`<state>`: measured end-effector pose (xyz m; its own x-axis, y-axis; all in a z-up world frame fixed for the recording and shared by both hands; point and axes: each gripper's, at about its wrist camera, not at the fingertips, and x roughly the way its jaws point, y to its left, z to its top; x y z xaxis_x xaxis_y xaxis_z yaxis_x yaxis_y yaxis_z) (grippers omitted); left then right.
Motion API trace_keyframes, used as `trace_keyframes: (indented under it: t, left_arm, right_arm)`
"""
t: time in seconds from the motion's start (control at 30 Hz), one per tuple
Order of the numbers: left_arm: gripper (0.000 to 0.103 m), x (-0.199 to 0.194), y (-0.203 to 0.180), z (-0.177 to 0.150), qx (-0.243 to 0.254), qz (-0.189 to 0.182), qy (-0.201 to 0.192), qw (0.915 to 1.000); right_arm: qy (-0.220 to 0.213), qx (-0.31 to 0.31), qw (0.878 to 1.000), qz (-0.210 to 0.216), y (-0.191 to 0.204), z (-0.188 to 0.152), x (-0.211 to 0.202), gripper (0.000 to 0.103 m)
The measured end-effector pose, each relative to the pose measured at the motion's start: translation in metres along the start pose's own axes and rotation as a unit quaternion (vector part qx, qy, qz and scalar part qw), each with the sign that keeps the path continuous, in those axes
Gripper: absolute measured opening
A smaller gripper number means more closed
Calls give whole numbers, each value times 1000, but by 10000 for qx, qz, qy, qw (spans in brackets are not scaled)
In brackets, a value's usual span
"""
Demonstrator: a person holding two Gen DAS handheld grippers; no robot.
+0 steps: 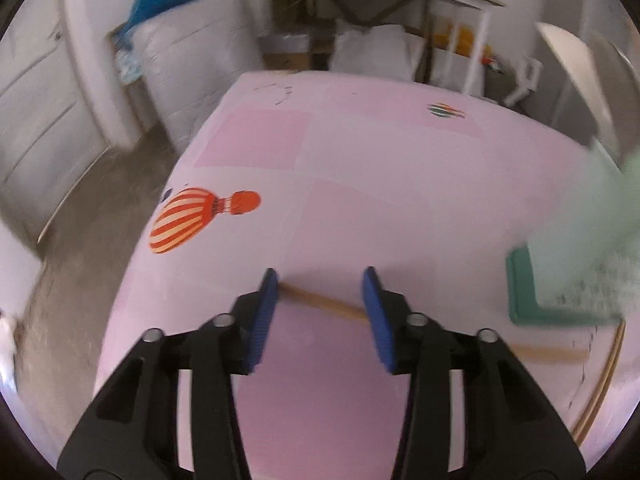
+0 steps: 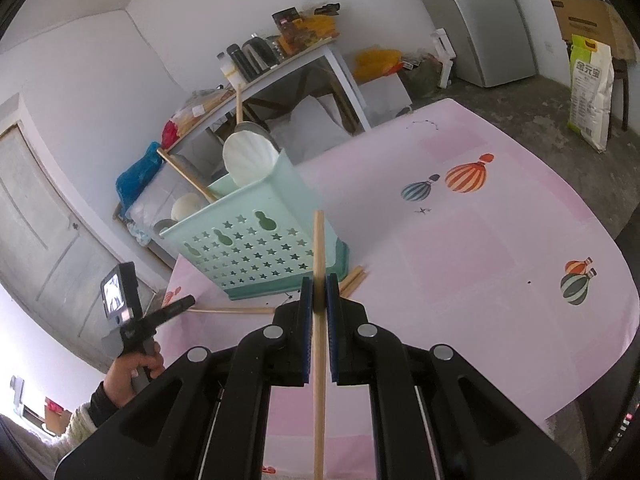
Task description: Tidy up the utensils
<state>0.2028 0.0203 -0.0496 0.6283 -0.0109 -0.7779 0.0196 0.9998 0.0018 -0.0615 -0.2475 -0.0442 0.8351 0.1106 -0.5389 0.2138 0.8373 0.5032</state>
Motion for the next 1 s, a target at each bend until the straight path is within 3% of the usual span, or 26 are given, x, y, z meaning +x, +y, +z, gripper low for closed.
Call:
trace_keyframes:
  t: [0.17,0.47,0.57,0.67,0.77,0.83,0.9,1.0]
  left_arm:
    - [20,-1,9,1,489,-153,16,9987]
    - [7,7,11,8,1676,-263,-91,9855]
    - [7,12,10,12,1979,-125,-172,9800]
    - [7,10,17,16,1787,-105,-60,9838]
    - [13,0,27,18,1225,-472,180,9912]
    - [16,-19,27,11,1005,-779,121,9918]
    - [21,-39,18,2,1176,-1064,-49,9873]
    - [30,-70,-8,-19,1774,-1541,-283,9716]
  right_arm:
    - [-1,36,10000,23,-1,0,1,7]
    - [7,8,10000,41,2,-1,1,7]
    - [21,-12,10000,47,4,-2,2,7]
    - [31,-20,10000,48,6,-3,2,7]
    - [29,-5,10000,42,5,-3,2,7]
    - [35,-5,10000,29,6,-4,3,7]
    - [41,0,10000,18,5,-3,3,7]
    - [36,40,10000,3,2,-3,3,7]
